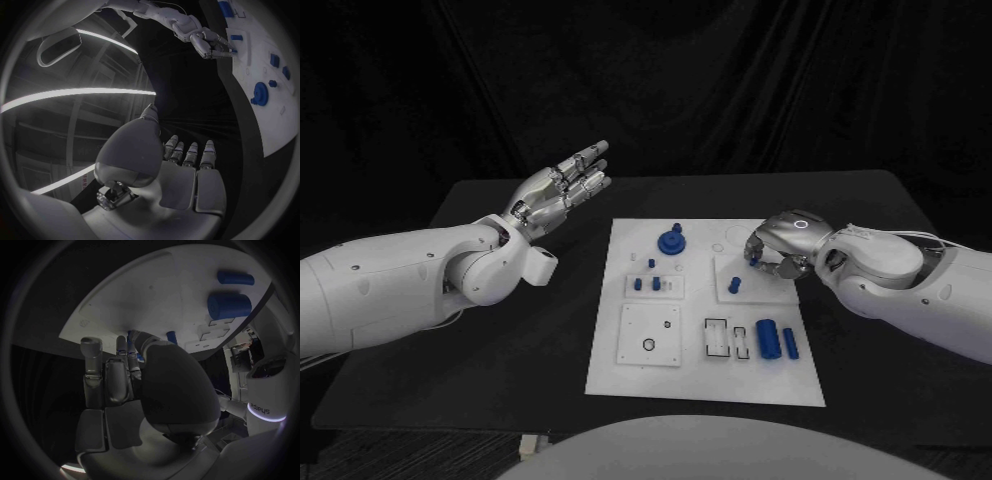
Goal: Assemble the parts on the task board
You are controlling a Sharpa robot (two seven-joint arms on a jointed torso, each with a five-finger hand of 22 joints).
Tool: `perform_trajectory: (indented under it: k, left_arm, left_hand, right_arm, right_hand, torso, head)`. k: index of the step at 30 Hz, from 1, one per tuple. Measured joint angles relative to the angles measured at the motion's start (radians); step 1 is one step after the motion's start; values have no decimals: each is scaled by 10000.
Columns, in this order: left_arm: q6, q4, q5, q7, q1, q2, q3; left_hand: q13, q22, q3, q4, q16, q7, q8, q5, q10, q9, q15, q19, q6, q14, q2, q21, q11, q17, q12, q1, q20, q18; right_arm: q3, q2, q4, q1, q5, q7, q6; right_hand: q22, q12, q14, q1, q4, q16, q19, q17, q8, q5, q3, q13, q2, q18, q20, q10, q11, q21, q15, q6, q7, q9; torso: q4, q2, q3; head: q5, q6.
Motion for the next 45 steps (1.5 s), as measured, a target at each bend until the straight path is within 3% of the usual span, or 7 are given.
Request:
perform_trajectory:
  k: [13,20,22,32,36,41,45]
  left_arm:
    - [73,-22,0,0,-13,29,0]
    - [112,-43,1,0,-17,38,0]
    - [126,-52,1,1,-19,46,0]
    - [209,-110,1,1,-30,112,0]
    - [243,-129,1,1,-38,135,0]
    - [286,-147,1,1,-50,149,0]
    - [318,-164,2,1,-71,155,0]
  left_hand:
    - [1,33,-55,-1,0,0,0,48,34,-1,72,0,0,0,49,0,34,-5,0,124,143,-3]
    - [2,43,-54,0,0,0,0,85,-1,-1,71,37,0,0,93,0,70,-7,0,169,180,-3]
    - [2,43,-82,-27,0,0,0,85,-2,-1,71,37,0,0,131,0,70,-7,0,206,180,153]
    - [3,55,-110,-56,0,0,0,199,27,-2,143,36,0,0,183,0,98,-6,0,365,250,153]
    - [3,55,-137,-84,0,0,0,250,27,-2,213,1,0,0,183,0,98,-5,0,364,285,152]
    - [3,70,-137,-83,0,-1,-1,291,27,-2,213,36,0,0,186,0,98,-4,0,448,322,151]
    - [4,70,-154,-100,0,-1,-1,295,27,-2,212,36,-1,0,186,0,98,-3,0,448,321,150]
  right_arm:
    - [-2,-135,175,128,11,-17,-60]
    - [-2,-267,424,357,14,-40,-69]
    - [-2,-309,512,446,15,-52,-69]
    - [3,-408,863,785,18,-136,-58]
    - [3,-364,838,801,19,-177,3]
    - [1,-272,665,784,46,-211,164]
    - [2,-208,495,652,117,-223,295]
  right_hand:
    - [7,0,0,-2,0,0,36,-2,19,0,0,-44,84,-1,-36,75,0,-1,0,72,-37,60]
    - [7,0,0,-2,-27,37,35,8,19,0,27,-54,83,-1,-35,74,0,-1,0,72,-37,59]
    - [6,0,0,-2,-27,37,35,8,19,0,27,-54,84,0,-35,75,0,-1,0,72,-37,59]
    - [6,0,0,-2,-27,36,35,7,19,1,27,-63,83,-1,-35,110,36,-1,0,106,-2,59]
    - [5,-93,0,-82,-6,36,35,-32,5,-352,12,-149,124,0,-35,110,37,-12,0,56,3,68]
    - [4,-320,0,-393,268,-83,4,-157,-487,-942,-44,-287,-70,0,-4,-22,168,-278,0,-752,45,-130]
    - [4,-413,-44,-520,371,-92,-19,-186,-682,-979,-94,-340,-197,-1,19,-117,264,-359,44,-1030,19,-255]
  torso:
    - [0,-7,0]
    - [4,-7,-2]
    - [4,-7,-3]
    - [5,-3,-1]
    - [4,-7,-1]
    - [4,-8,-2]
    - [9,-9,-4]
  head:
    - [19,0]
    - [21,0]
    - [18,0]
    - [-30,0]
    - [-27,0]
    - [-7,0]
    - [7,0]
